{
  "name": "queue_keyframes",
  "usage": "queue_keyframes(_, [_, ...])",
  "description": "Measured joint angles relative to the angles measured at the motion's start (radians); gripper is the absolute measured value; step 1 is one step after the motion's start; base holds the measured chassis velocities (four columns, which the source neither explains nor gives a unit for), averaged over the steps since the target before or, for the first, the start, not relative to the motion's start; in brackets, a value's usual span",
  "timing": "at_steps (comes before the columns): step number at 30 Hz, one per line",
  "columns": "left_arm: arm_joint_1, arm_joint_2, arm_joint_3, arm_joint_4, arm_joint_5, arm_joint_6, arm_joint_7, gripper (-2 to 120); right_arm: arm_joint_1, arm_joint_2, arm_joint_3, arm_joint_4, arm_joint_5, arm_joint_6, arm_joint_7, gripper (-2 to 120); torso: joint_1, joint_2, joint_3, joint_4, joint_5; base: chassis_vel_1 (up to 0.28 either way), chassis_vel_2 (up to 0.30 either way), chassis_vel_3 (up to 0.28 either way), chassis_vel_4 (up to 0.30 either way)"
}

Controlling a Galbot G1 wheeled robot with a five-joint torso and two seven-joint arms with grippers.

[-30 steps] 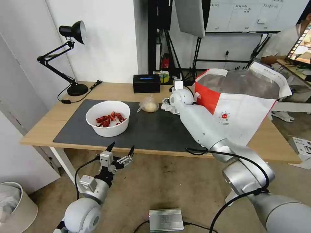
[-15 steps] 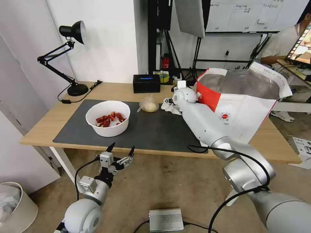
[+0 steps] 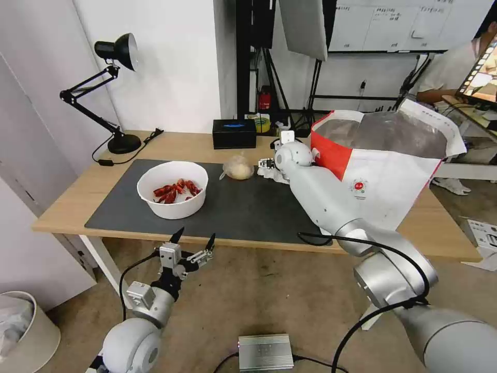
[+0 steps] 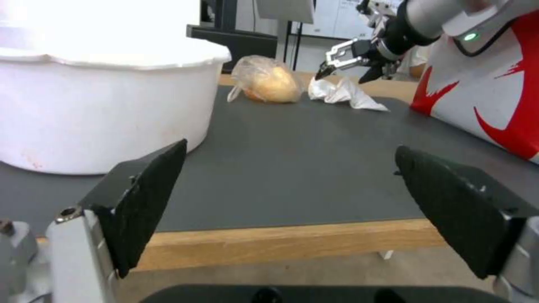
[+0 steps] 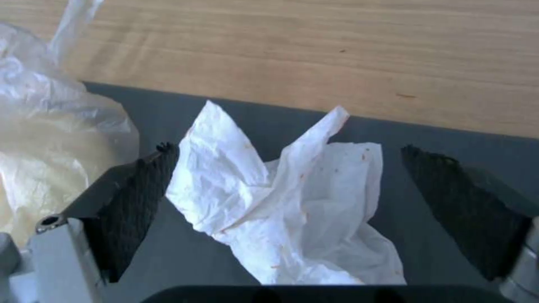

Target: Pick up the trash from the table and place it into the takeout bag.

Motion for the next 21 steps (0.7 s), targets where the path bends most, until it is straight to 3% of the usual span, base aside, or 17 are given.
queue_keyframes(21, [0.005, -0.014, 0.008, 0.0, 0.002, -0.001, -0.001, 100, -0.02, 0.025, 0.036, -0.052, -0.071, 0.0, -0.084, 100, 0.0, 0.0, 0.0, 0.0001, -0.0001, 0.0, 0.0, 0.0, 0.0])
